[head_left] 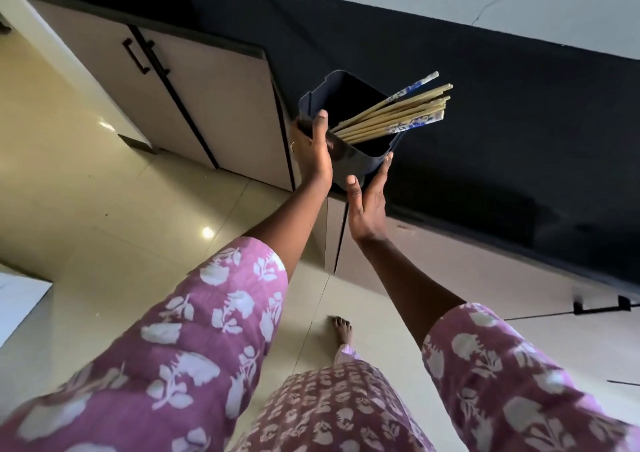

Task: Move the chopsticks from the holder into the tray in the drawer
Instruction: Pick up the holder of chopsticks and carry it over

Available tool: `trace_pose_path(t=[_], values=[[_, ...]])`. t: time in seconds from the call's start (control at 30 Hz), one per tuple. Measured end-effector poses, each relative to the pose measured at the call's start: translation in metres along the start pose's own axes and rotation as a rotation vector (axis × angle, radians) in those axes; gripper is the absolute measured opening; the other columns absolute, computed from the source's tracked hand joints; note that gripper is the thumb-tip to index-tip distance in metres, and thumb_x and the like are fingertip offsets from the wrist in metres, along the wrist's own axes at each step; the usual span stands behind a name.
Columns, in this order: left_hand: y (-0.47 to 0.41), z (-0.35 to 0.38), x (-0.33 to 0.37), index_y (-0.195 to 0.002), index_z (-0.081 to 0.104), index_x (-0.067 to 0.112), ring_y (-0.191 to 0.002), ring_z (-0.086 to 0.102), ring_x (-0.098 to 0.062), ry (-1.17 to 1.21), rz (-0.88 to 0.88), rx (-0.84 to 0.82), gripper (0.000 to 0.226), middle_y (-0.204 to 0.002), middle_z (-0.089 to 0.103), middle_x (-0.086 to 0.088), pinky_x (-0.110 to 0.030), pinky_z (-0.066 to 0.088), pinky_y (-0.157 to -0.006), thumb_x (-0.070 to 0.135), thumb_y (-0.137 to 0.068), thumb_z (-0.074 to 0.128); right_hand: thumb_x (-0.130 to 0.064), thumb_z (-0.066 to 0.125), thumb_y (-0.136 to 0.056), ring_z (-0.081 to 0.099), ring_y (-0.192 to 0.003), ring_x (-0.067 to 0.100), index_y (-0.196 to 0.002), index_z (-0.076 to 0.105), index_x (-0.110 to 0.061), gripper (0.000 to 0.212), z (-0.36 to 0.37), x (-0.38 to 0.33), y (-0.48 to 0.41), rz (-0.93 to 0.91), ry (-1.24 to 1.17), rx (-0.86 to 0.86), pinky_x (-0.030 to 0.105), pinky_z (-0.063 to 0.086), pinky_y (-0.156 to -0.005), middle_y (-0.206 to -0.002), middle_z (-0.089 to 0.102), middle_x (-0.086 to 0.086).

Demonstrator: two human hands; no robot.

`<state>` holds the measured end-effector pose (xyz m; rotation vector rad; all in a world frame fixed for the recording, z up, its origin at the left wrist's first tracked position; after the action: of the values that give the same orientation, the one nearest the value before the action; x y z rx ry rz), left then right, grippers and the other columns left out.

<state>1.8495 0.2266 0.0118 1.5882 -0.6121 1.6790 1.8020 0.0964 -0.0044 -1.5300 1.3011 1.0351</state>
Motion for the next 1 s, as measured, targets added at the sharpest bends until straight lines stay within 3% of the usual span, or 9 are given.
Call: trace_pose_path(t=[0.2, 0.3, 0.43, 0.53, 0.6, 0.7, 0.87, 0.93, 1.0], values=[[0.065, -0.065, -0.010, -0.137, 0.038, 0.006, -0.120, 0.047, -0.031, 0.013, -0.009, 0.028, 0.046, -0.131, 0.050, -0.017, -0.042, 0.040, -0.100, 0.020, -0.094, 0.048, -0.092, 0.020, -0.064, 0.013, -0.146, 0.027, -0.149, -0.010, -0.012, 0.120, 0.007, 0.001, 0.074, -0.005, -0.013, -0.025, 0.037, 0.015, -0.118, -0.160, -0.003, 0.009], [0.096, -0.098, -0.025, -0.136, 0.038, 0.005, -0.119, 0.049, -0.032, 0.005, -0.046, 0.109, 0.046, -0.131, 0.051, -0.020, -0.043, 0.041, -0.100, 0.020, -0.094, 0.047, -0.091, 0.023, -0.066, 0.016, -0.146, 0.029, -0.150, -0.006, -0.015, 0.117, 0.013, 0.006, 0.107, 0.012, -0.015, -0.062, 0.047, 0.018, -0.120, -0.160, 0.006, 0.011], [0.143, -0.143, -0.053, -0.132, 0.041, 0.004, -0.109, 0.052, -0.030, 0.007, -0.091, 0.232, 0.042, -0.126, 0.052, -0.021, -0.030, 0.043, -0.085, 0.016, -0.092, 0.048, -0.090, 0.024, -0.068, 0.021, -0.145, 0.027, -0.150, 0.001, -0.015, 0.114, 0.020, 0.018, 0.153, 0.044, -0.007, -0.123, 0.038, 0.019, -0.116, -0.159, 0.016, 0.011], [0.181, -0.174, -0.080, -0.134, 0.039, 0.003, -0.112, 0.053, -0.034, 0.076, -0.130, 0.307, 0.045, -0.129, 0.050, -0.021, -0.034, 0.048, -0.086, 0.009, -0.091, 0.047, -0.079, 0.030, -0.077, 0.033, -0.139, 0.029, -0.148, 0.012, -0.012, 0.100, 0.022, 0.032, 0.187, 0.033, 0.048, -0.232, 0.044, 0.030, -0.113, -0.154, 0.030, 0.014], [0.209, -0.193, -0.095, -0.135, 0.039, 0.003, -0.112, 0.055, -0.031, 0.079, -0.123, 0.375, 0.048, -0.129, 0.051, -0.020, -0.030, 0.050, -0.089, 0.008, -0.088, 0.048, -0.066, 0.031, -0.082, 0.044, -0.131, 0.028, -0.145, 0.020, -0.008, 0.086, 0.020, 0.043, 0.208, 0.040, 0.075, -0.297, 0.043, 0.039, -0.107, -0.146, 0.043, 0.015], [0.267, -0.220, -0.123, -0.134, 0.040, 0.001, -0.099, 0.060, -0.019, 0.079, -0.109, 0.505, 0.048, -0.127, 0.053, -0.020, -0.014, 0.052, -0.074, 0.003, -0.087, 0.049, -0.058, 0.031, -0.087, 0.055, -0.113, 0.020, -0.133, 0.034, -0.008, 0.069, 0.017, 0.062, 0.246, 0.076, 0.079, -0.394, 0.032, 0.043, -0.090, -0.125, 0.057, 0.001], [0.371, -0.258, -0.180, -0.130, 0.039, 0.002, -0.113, 0.055, -0.037, 0.133, -0.278, 0.738, 0.042, -0.126, 0.054, -0.022, -0.052, 0.048, -0.094, 0.002, -0.090, 0.051, -0.039, 0.036, -0.098, 0.054, -0.073, 0.019, -0.108, 0.040, -0.014, 0.027, 0.013, 0.103, 0.316, 0.148, 0.158, -0.641, 0.031, 0.039, -0.061, -0.086, 0.060, 0.000], [0.409, -0.271, -0.195, -0.125, 0.039, 0.002, -0.112, 0.055, -0.038, 0.181, -0.340, 0.814, 0.038, -0.123, 0.055, -0.023, -0.053, 0.047, -0.095, 0.003, -0.089, 0.053, -0.032, 0.039, -0.098, 0.048, -0.062, 0.023, -0.097, 0.037, -0.014, 0.018, 0.012, 0.113, 0.338, 0.182, 0.202, -0.736, 0.032, 0.032, -0.053, -0.069, 0.054, 0.004], [0.449, -0.288, -0.207, -0.118, 0.039, 0.003, -0.104, 0.058, -0.036, 0.229, -0.373, 0.915, 0.031, -0.117, 0.056, -0.024, -0.048, 0.050, -0.091, 0.004, -0.090, 0.053, -0.033, 0.038, -0.089, 0.044, -0.061, 0.025, -0.093, 0.034, -0.013, 0.021, 0.017, 0.112, 0.366, 0.187, 0.230, -0.843, 0.035, 0.031, -0.058, -0.066, 0.049, 0.012]])
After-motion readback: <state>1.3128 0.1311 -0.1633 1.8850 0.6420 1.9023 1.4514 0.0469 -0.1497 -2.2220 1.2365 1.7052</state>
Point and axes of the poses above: each hand's wrist, its own y-axis away from the middle knuckle, its own z-axis out of the palm, x = y × z, the point moved 7 cm from there along -y, towards the middle knuckle
